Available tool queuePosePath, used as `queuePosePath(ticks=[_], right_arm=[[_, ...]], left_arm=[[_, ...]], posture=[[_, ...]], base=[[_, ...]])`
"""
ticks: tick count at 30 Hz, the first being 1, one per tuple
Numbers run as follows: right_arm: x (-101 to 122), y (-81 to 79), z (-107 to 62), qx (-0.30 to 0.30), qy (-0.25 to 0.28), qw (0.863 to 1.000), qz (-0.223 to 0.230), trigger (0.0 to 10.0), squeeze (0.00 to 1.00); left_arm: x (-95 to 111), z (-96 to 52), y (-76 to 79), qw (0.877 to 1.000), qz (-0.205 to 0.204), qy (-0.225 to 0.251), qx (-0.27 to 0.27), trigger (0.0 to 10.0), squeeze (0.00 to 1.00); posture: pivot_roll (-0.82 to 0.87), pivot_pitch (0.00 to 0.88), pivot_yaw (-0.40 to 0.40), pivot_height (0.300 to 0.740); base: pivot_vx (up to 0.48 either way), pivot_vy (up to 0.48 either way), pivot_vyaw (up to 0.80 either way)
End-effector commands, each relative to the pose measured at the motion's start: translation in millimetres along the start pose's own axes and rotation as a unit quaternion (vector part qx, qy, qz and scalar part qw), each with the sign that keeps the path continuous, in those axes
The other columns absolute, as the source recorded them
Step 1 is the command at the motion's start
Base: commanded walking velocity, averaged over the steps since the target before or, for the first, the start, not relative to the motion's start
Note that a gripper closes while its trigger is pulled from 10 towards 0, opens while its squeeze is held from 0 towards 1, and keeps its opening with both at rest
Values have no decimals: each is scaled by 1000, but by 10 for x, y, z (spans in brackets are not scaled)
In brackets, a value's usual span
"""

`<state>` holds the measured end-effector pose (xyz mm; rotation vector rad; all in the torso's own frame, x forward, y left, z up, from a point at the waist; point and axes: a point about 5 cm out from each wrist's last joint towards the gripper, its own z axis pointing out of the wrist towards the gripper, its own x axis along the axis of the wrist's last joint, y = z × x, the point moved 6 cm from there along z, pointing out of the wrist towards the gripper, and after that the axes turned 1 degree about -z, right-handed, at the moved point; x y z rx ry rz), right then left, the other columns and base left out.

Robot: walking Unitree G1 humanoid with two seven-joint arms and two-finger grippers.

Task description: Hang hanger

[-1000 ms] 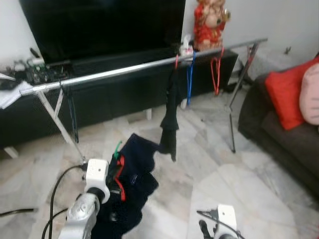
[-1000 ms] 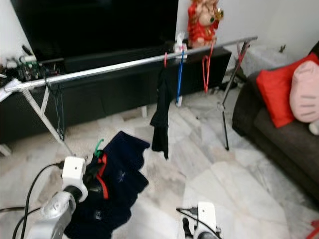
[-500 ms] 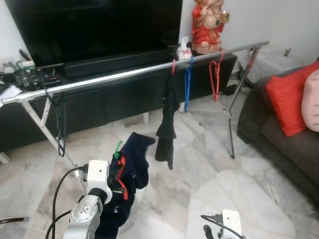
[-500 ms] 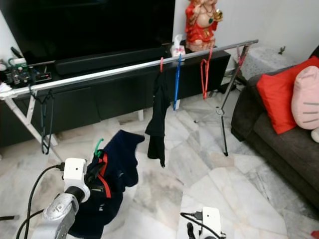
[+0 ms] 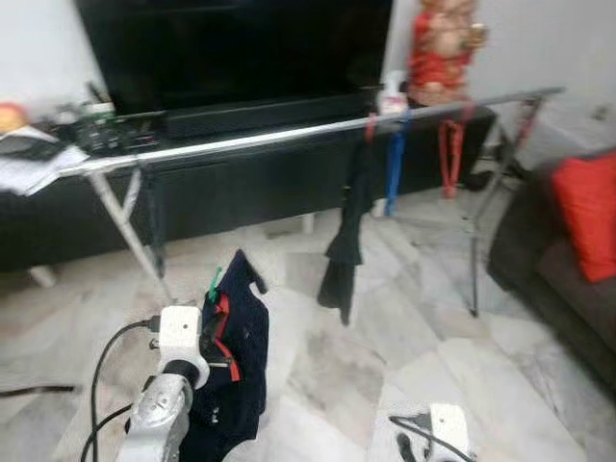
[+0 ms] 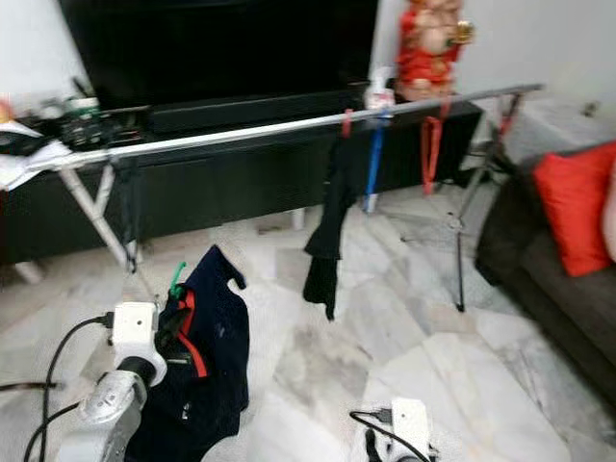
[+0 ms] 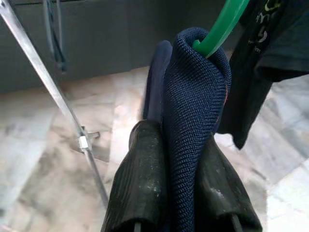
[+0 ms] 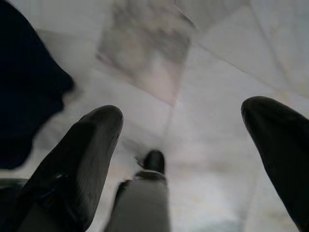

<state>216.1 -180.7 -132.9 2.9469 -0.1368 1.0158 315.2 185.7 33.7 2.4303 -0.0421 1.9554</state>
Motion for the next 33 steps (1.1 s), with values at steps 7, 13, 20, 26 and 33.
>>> queuePosePath(ticks=[7,13,20,26,33], right_arm=[[-118,48,-24,-7,-15,1000,0,10000,0],[-99,66,-23,-10,-13,1000,-22,10000,0],[-120,52,-25,-6,-15,1000,4,10000,0],[-123,59,-27,-2,-17,1000,-13,10000,0],[-136,87,-30,1,-22,999,-27,10000,0]], left_arm=[[57,35,63,1000,11,9,-6,10000,0],[67,45,53,1000,15,10,-2,10000,0],[51,46,48,1000,16,7,1,10000,0],[48,48,-3,1000,17,7,11,10000,0],[15,17,-29,1000,20,3,16,10000,0]], posture=[[-71,0,-24,740],[-71,0,-24,740],[-71,0,-24,740],[-66,0,-28,740],[-67,0,-30,740]], base=[[0,-286,0],[0,-334,340],[0,-335,343],[40,-337,0],[34,-337,0]])
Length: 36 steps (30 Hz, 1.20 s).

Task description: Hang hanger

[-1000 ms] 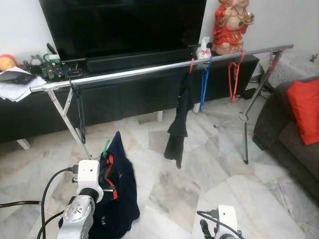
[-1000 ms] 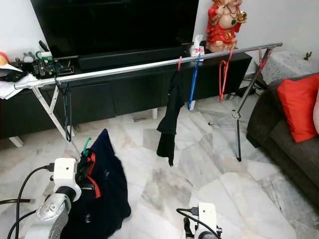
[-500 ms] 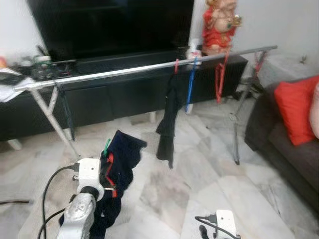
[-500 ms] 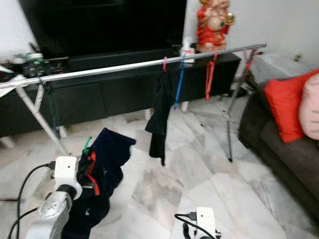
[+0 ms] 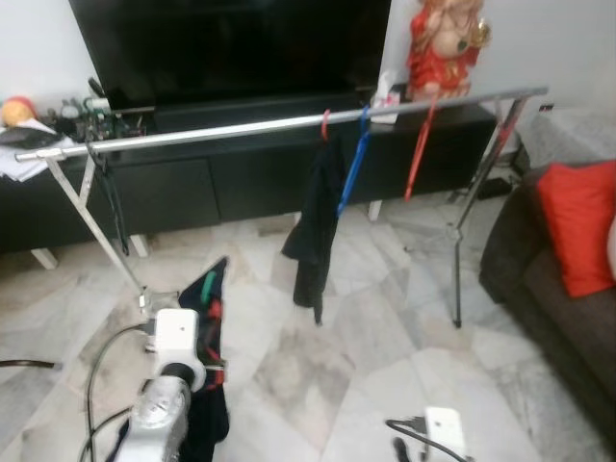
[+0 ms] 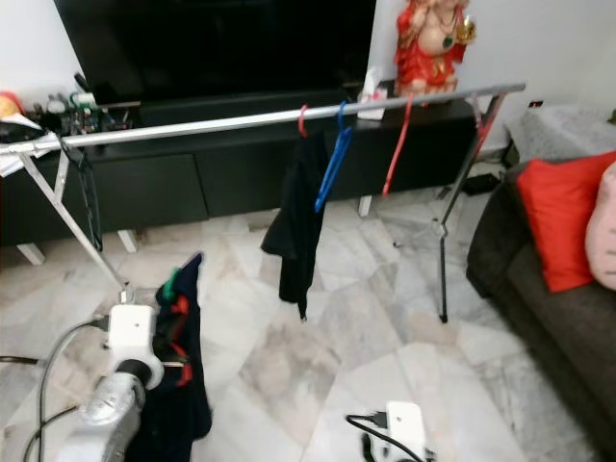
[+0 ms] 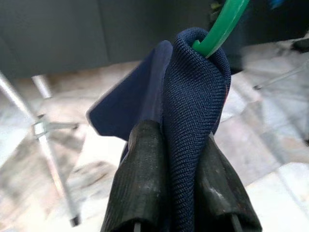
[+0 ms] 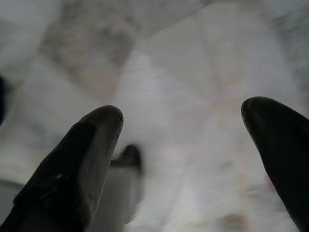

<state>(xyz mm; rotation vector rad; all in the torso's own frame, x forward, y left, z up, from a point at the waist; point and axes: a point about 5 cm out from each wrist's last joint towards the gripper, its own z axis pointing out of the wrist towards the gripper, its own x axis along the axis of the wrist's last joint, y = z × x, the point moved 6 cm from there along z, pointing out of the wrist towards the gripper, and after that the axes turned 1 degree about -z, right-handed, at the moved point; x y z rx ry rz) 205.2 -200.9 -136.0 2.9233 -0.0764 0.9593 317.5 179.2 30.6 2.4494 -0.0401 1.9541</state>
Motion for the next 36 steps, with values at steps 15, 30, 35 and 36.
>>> queuePosePath(ticks=[15,30,35,36], right_arm=[[-22,-64,1,10,-5,999,-33,10000,0],[-2,-97,6,19,-4,999,-48,10000,0],[9,-91,8,16,-3,998,-66,10000,0],[9,-91,8,15,-3,998,-66,10000,0]], left_arm=[[123,-218,-497,996,53,23,75,10000,0],[149,-372,-674,990,26,25,135,10000,0],[200,-308,-627,991,24,31,128,10000,0],[202,-303,-625,991,24,31,128,10000,0]], posture=[[-67,0,-37,740],[-54,0,-35,740],[-53,0,-31,740],[-53,0,-31,740]], base=[[64,-165,0],[0,0,0],[0,0,160],[0,0,800]])
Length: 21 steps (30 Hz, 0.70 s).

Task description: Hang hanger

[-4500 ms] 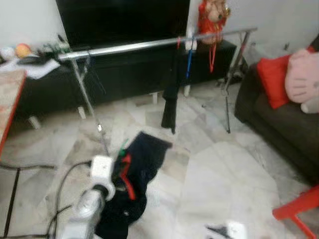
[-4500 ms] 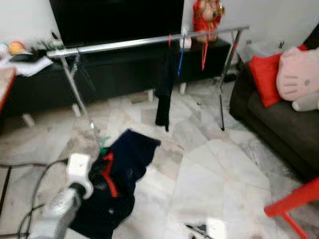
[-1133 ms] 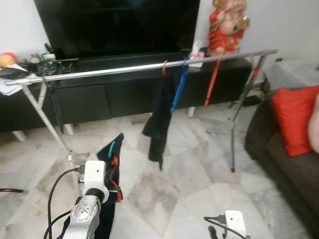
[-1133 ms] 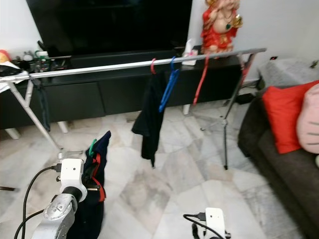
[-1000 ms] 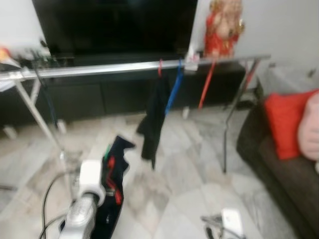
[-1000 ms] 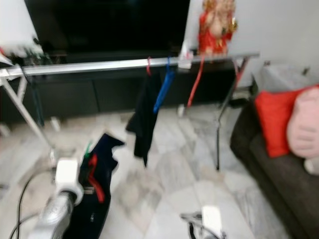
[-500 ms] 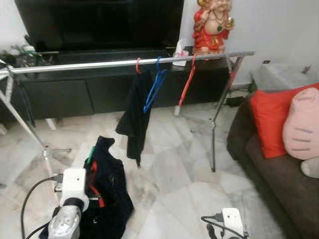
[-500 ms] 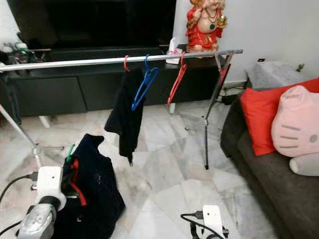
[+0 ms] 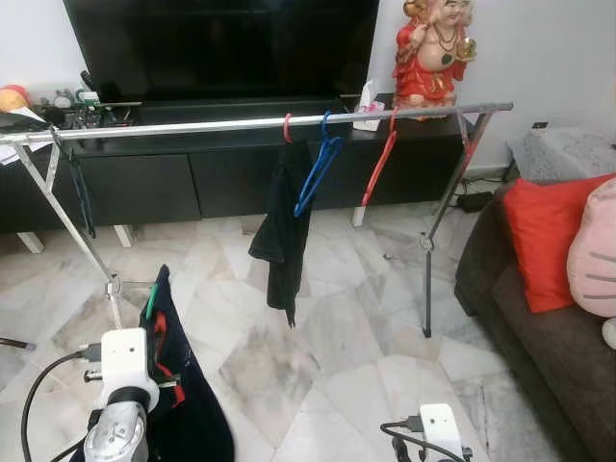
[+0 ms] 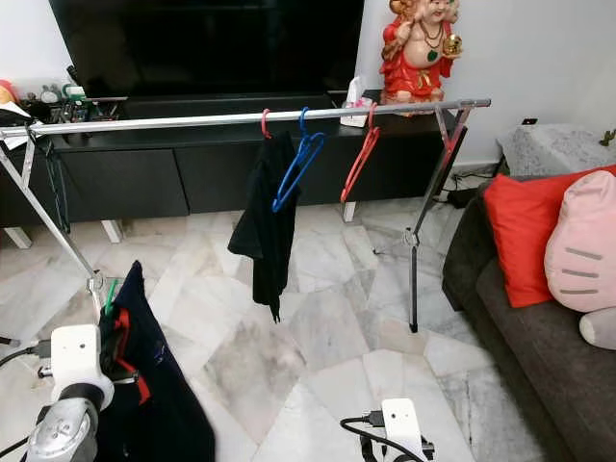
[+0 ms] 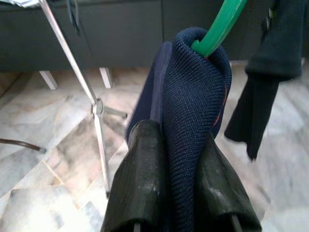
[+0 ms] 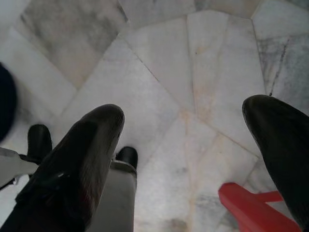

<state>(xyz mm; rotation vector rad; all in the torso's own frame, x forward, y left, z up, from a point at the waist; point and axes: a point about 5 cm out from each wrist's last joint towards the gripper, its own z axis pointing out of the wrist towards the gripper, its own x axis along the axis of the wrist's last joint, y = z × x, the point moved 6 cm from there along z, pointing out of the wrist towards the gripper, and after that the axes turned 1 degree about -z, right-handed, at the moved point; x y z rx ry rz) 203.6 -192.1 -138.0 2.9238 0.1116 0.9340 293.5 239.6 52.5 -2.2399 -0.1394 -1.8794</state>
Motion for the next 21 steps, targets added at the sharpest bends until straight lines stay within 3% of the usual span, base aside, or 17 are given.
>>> queuePosePath(ticks=[1,6,21], right_arm=[[36,2,8,-1,3,1000,-7,10000,0],[16,-5,4,-3,2,1000,20,10000,0],[26,-18,6,3,2,1000,-1,10000,0]], left_arm=[[52,5,-25,1000,0,7,4,10000,0],[41,12,-4,1000,-3,4,2,10000,0],[31,10,15,1000,-6,4,-2,10000,0]], posture=[[-53,0,-31,740],[-56,0,-28,740],[-57,0,-31,740]], base=[[0,0,800],[0,0,314],[0,0,0]])
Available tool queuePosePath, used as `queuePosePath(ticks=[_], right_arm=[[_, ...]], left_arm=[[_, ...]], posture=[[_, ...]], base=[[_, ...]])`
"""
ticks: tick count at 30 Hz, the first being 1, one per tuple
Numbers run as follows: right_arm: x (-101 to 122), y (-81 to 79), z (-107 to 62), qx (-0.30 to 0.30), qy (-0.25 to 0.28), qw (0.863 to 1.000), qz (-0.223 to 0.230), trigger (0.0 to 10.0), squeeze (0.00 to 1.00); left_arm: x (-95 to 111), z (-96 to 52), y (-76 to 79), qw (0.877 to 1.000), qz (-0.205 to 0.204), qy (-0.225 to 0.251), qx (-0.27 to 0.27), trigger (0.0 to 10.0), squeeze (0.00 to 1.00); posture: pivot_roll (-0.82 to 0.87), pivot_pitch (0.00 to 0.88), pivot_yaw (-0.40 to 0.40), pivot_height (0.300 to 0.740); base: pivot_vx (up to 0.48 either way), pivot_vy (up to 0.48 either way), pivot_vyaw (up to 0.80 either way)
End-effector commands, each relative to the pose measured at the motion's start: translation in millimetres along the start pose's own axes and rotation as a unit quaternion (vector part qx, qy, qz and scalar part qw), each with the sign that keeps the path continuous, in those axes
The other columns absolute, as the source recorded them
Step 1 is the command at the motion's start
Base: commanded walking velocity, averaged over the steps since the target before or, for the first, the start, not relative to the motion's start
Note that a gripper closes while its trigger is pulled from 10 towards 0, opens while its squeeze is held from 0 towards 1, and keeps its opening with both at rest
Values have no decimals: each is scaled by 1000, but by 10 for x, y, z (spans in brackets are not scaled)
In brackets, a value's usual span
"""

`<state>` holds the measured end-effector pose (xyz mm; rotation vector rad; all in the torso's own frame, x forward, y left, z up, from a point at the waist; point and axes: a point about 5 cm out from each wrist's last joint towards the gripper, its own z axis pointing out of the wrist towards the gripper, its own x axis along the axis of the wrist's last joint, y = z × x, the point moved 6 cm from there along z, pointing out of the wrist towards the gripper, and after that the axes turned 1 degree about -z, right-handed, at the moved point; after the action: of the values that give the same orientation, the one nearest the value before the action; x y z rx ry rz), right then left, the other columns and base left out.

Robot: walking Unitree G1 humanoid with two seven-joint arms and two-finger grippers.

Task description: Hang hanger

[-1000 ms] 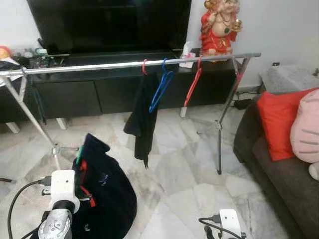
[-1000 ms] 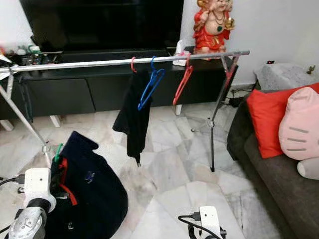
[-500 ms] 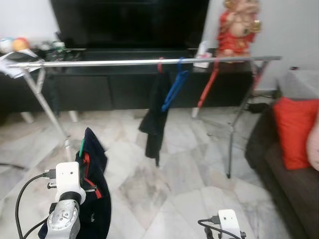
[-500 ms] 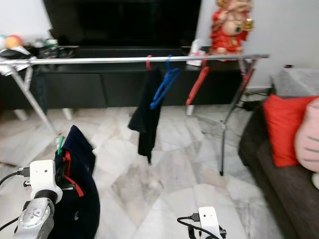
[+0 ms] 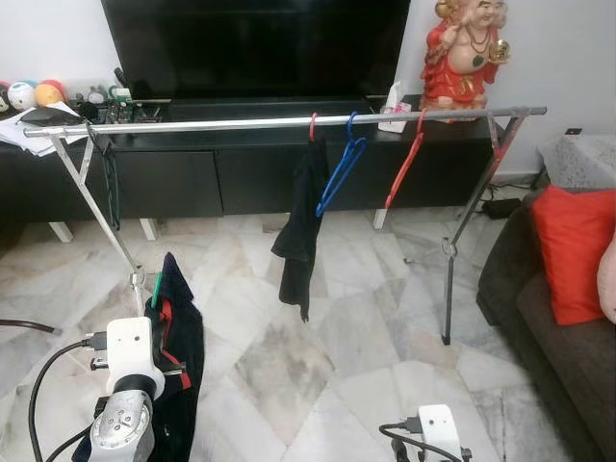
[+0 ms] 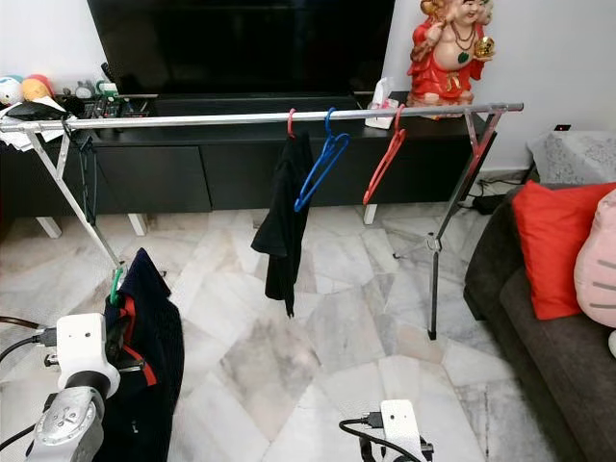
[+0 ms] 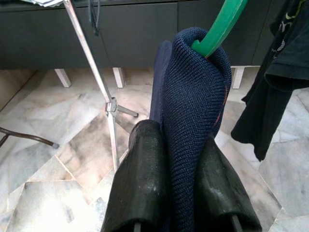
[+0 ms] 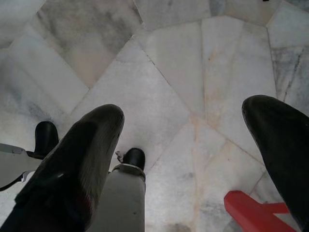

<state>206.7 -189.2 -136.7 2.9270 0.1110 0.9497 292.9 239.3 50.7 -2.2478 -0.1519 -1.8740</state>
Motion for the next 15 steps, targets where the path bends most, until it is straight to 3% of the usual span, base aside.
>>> queuePosePath(ticks=[1,6,15], right_arm=[[-9,8,-1,0,-3,1000,-3,10000,0],[-8,8,0,0,-2,1000,8,10000,0],[1,-5,2,3,-2,1000,9,10000,0]], left_arm=[[49,14,10,1000,-3,7,-2,10000,0],[58,19,16,1000,-5,9,-2,10000,0],[87,31,-9,1000,-6,13,0,10000,0]], posture=[[-55,0,-31,740],[-52,0,-31,740],[-53,0,-28,740]], base=[[0,0,0],[0,0,0],[251,0,0]])
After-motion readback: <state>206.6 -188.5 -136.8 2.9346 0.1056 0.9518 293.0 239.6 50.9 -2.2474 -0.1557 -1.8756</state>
